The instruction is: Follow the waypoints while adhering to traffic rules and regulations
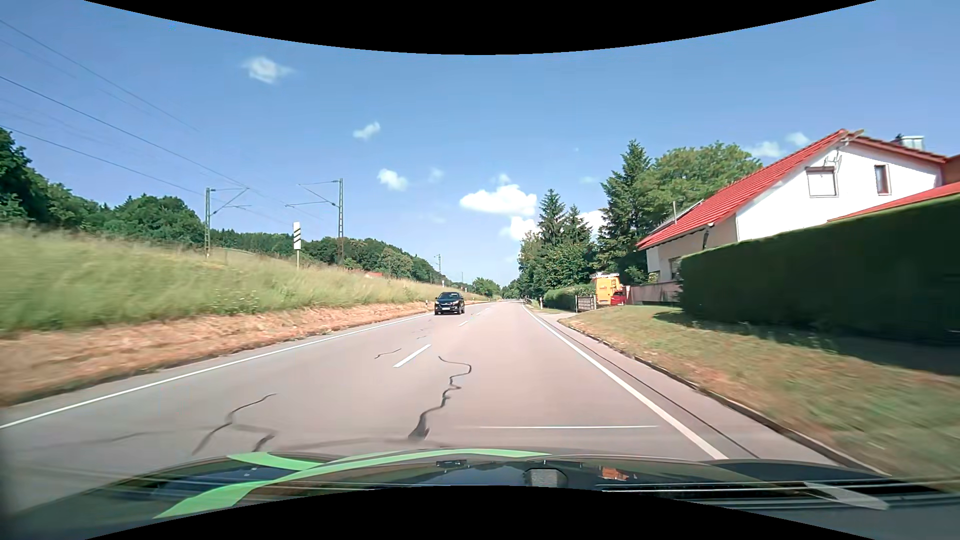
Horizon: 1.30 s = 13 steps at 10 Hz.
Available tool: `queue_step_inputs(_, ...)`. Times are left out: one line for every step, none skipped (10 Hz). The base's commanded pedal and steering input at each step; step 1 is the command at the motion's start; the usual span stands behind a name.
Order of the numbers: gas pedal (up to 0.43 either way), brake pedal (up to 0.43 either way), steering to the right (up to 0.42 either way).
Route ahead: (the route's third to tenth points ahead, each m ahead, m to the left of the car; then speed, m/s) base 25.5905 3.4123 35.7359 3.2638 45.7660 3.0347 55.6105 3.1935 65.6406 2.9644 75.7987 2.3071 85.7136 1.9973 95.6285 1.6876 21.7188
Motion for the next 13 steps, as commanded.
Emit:
queue_step_inputs(0.22, 0.0, 0.002)
queue_step_inputs(0.22, 0.0, 0.002)
queue_step_inputs(0.22, 0.0, 0.002)
queue_step_inputs(0.228, 0.0, 0.002)
queue_step_inputs(0.228, 0.0, 0.002)
queue_step_inputs(0.22, 0.0, 0.001)
queue_step_inputs(0.209, 0.0, -0.001)
queue_step_inputs(0.209, 0.0, -0.002)
queue_step_inputs(0.209, 0.0, -0.002)
queue_step_inputs(0.22, 0.0, -0.002)
queue_step_inputs(0.248, 0.0, -0.002)
queue_step_inputs(0.26, 0.0, -0.002)
queue_step_inputs(0.268, 0.0, -0.002)
